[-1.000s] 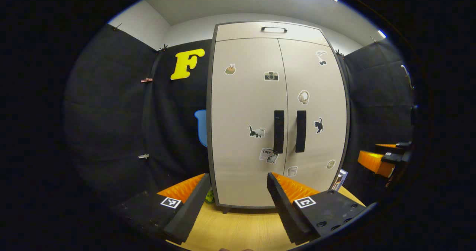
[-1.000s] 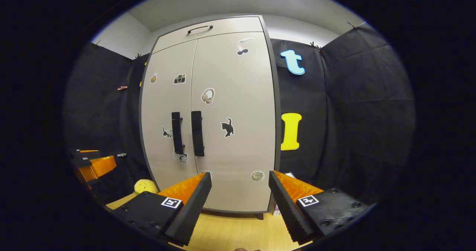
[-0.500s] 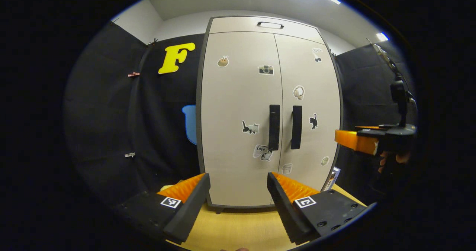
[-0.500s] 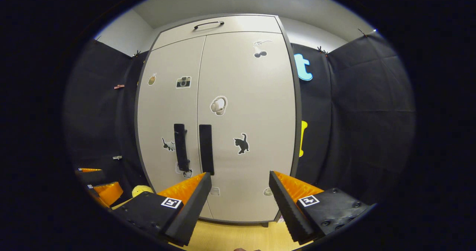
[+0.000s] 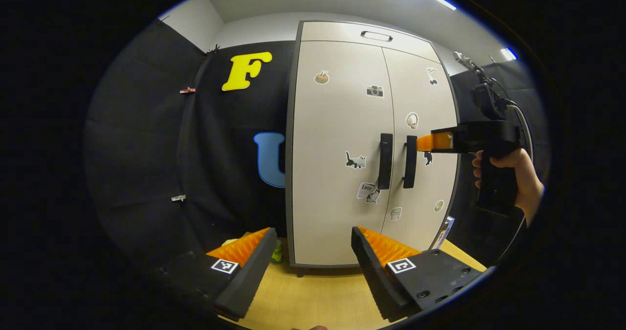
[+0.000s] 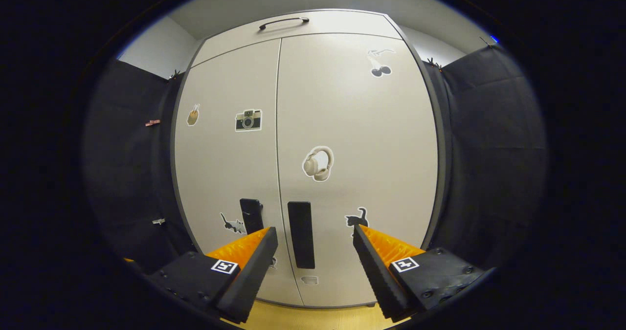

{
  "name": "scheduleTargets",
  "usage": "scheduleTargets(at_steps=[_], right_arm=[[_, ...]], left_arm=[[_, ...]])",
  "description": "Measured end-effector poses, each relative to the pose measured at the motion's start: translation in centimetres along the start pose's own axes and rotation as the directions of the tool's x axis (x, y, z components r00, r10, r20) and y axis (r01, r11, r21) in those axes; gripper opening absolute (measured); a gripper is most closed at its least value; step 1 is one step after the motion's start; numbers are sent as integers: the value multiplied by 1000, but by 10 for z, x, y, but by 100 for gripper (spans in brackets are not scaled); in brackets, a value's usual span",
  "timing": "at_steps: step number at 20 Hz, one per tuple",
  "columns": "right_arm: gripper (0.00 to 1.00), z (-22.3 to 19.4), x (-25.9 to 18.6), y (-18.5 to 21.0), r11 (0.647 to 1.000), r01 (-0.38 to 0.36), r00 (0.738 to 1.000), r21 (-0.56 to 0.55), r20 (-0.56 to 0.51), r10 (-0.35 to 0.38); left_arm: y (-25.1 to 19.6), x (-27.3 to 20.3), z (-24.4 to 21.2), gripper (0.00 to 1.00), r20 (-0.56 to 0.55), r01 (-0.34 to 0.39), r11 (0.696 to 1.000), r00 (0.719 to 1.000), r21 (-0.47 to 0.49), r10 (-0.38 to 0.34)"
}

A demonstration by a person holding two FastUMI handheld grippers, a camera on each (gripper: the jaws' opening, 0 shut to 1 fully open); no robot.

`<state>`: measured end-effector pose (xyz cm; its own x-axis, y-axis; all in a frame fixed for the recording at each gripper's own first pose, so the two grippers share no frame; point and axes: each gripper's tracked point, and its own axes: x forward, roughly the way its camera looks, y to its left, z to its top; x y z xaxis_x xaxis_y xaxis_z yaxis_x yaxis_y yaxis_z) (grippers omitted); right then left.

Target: Open the right door of the double-door shoe cabinet with the right hand, and open the left door with the left hand.

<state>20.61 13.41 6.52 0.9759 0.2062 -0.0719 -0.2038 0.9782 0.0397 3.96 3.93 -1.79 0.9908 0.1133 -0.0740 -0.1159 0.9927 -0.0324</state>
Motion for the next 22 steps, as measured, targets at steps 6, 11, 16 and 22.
scheduleTargets(at_steps=[6, 11, 16, 22], right_arm=[[98, -25, 41, 5, 999, 45, 997, -30, -60, -47], [85, -43, 60, 6, 998, 58, 992, -12, -114, -59], [43, -47, 62, 14, 998, 35, 990, 46, -136, -29], [22, -48, 63, 13, 999, 30, 991, 11, -128, -29]], left_arm=[[13, -10, -10, 95, -21, 10, 999, 1000, 34, -10], [23, -10, -17, 95, -39, 14, 1000, 999, -3, -14], [26, -8, -20, 95, -43, 27, 1000, 999, -11, -27], [21, -8, -23, 95, -35, 89, 996, 995, -32, -90]])
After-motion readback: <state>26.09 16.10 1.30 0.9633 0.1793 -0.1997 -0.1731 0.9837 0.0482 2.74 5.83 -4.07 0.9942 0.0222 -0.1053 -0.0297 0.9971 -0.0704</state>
